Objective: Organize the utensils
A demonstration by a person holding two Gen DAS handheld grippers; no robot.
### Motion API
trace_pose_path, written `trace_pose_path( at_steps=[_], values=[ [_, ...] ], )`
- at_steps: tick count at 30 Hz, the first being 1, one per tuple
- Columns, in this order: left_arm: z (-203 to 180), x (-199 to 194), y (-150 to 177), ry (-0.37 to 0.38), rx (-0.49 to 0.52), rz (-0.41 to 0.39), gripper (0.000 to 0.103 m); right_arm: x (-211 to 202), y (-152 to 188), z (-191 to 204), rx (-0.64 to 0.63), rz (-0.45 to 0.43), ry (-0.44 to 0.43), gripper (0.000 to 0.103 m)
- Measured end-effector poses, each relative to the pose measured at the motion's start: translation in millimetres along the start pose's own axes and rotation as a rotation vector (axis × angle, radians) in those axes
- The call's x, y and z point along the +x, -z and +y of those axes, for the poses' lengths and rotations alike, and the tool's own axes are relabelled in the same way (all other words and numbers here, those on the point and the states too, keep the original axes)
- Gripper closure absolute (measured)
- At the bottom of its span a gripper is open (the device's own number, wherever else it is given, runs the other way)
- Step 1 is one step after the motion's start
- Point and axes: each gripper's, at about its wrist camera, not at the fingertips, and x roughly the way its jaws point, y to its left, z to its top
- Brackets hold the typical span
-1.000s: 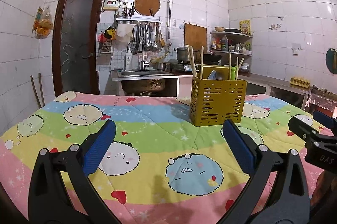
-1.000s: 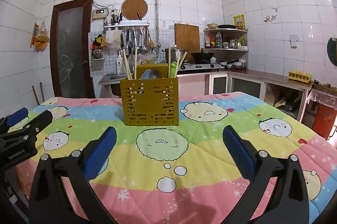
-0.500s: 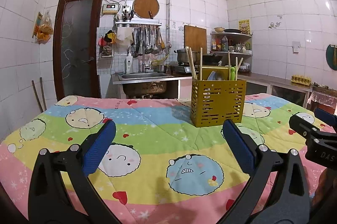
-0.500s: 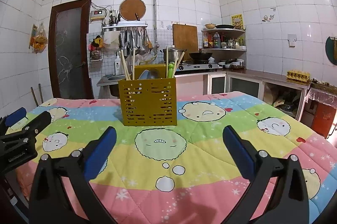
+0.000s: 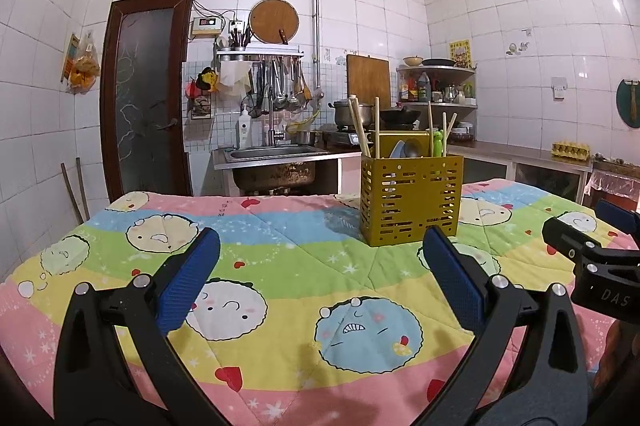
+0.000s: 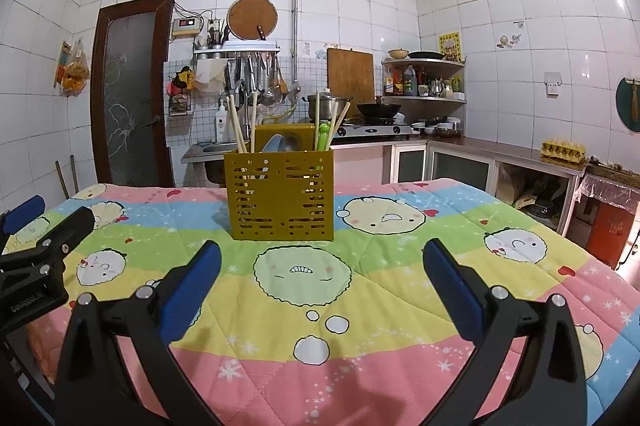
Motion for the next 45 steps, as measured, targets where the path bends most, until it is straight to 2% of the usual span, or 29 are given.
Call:
trace_pose_path(
  at_steps=[45],
  values=[
    [-0.5,0.8,2.3,0.012,0.001,0.002,0.005,3.3,-1.4,0.6,0.015,0.007,0.012,0.004]
  ],
)
